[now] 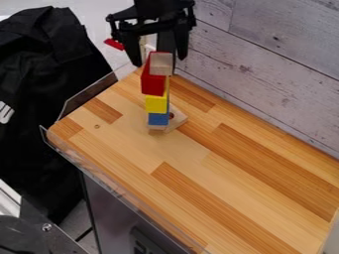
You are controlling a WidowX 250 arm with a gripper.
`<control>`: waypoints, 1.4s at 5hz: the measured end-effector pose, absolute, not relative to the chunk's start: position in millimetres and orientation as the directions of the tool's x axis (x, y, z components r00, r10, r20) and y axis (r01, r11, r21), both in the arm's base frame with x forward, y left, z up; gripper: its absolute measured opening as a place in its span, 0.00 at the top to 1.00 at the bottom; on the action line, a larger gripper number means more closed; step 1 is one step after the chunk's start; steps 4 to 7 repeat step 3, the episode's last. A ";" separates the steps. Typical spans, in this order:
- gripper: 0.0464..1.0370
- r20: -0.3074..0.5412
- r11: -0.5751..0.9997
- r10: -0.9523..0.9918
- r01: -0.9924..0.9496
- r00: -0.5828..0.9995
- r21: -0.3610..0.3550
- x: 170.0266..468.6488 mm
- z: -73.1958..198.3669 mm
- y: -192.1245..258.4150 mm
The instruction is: Put the cube on top of the red rectangle block
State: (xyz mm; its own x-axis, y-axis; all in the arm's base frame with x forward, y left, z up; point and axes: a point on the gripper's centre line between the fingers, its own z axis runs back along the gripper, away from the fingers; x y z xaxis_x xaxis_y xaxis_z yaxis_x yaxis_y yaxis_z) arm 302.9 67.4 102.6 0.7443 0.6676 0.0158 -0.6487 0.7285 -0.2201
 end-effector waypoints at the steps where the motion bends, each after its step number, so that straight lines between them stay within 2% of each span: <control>1: 0.04 0.042 0.749 0.657 -0.644 0.753 -0.157 304.1 116.6 63.8; 2: 0.04 0.082 0.809 0.586 -0.579 0.806 -0.096 306.9 140.5 40.1; 3: 0.04 0.085 0.875 0.483 -0.484 0.872 -0.010 303.3 147.7 10.0; 7: 0.04 0.085 0.875 0.483 -0.484 0.872 -0.010 303.3 147.7 10.0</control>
